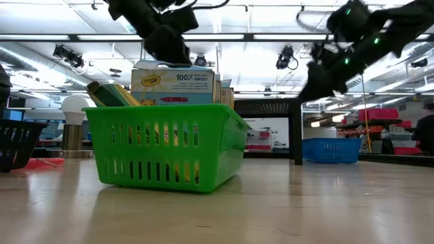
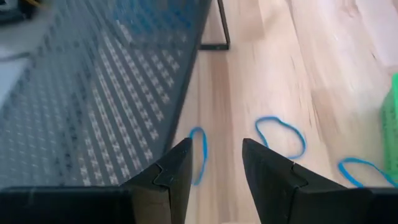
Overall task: Pick & Place Office Desk Supplies
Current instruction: Put the blue rubberband into the blue bin
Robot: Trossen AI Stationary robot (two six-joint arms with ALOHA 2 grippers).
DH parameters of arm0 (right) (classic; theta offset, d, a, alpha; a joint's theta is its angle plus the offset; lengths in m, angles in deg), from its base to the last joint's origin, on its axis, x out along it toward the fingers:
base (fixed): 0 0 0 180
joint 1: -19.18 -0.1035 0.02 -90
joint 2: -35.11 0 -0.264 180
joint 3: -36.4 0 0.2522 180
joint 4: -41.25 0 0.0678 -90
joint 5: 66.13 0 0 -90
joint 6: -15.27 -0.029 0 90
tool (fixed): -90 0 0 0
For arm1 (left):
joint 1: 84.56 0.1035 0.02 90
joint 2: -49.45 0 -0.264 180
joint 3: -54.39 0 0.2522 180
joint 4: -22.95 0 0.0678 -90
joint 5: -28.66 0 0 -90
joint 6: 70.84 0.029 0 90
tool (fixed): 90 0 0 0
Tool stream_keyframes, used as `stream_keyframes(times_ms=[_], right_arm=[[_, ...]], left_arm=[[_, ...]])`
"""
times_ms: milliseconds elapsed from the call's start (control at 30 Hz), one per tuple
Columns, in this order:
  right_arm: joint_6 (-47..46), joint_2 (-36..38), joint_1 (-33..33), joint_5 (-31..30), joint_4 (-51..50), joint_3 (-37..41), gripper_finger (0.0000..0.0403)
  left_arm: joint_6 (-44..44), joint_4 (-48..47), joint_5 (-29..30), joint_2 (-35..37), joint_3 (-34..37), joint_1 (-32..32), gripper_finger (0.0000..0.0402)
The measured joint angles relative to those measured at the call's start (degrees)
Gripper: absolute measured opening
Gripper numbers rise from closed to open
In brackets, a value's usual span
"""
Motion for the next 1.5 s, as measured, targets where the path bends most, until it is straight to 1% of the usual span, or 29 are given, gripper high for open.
stream_keyframes(times_ms=[133,167,300,367,500,600,733,833,900,1000,1167,1300,1367,1500], right_arm=[[4.86,3.98,-6.41,0.0,2.58,0.0,0.0181],[6.05,4.73,-8.06,-0.01,2.77,0.0,0.018],[9.42,6.4,-14.16,-0.04,4.27,0.0,0.018],[10.34,6.9,-16.59,-0.02,4.42,0.0,0.018],[11.9,7.27,-20.57,-0.09,4.37,0.0,0.018],[12.67,7.3,-22.67,-1.9,4.45,0.0,0.018],[13.89,7.27,-24.7,-3.13,4.53,0.0,0.018],[14.16,7.27,-25.57,-3.15,4.51,0.0,0.018],[14.52,7.27,-26.24,-3.21,4.3,0.0,0.018],[14.98,7.25,-27.01,-3.52,3.72,0.0,0.018],[14.96,7.25,-27.88,-4.97,3.12,0.0,0.018],[15.0,7.25,-28.65,-5.15,3.21,0.0,0.018],[15.11,7.25,-28.74,-5.22,3.2,0.0,0.018],[15.14,7.25,-29.28,-5.66,2.99,0.0,0.018]], left_arm=[[-1.99,-3.49,-1.08,-1.26,-0.01,-0.09,0.0149],[-2.55,-3.41,-2.54,-1.94,-0.02,-0.09,0.0149],[-4.12,-2.56,-11.56,-6.08,-0.02,-0.12,0.0149],[-4.93,-2.88,-14.19,-8.52,-0.02,-0.13,0.0149],[-6.41,-3.04,-14.36,-12.09,-0.02,-0.02,0.0149],[-7.23,-1.45,-14.1,-13.53,-0.02,0.04,0.0149],[-9.21,2.9,-14.22,-15.39,-0.1,0.24,0.0149],[-11.13,5.23,-16.35,-17.82,-0.11,1.07,0.0149],[-12.2,5.06,-17.99,-19.54,-0.25,1.88,0.0149],[-13.21,5.06,-17.99,-21.94,-1.52,2.93,0.0149],[-13.32,2.41,-17.97,-25.18,-5.53,4.13,0.0149],[-13.37,-0.98,-20.7,-28.22,-8.54,4.83,0.0149],[-13.27,-2.47,-21.75,-29.83,-9.55,4.9,0.0149],[-13.39,-4.5,-21.52,-32.24,-10.51,4.68,0.0149]])
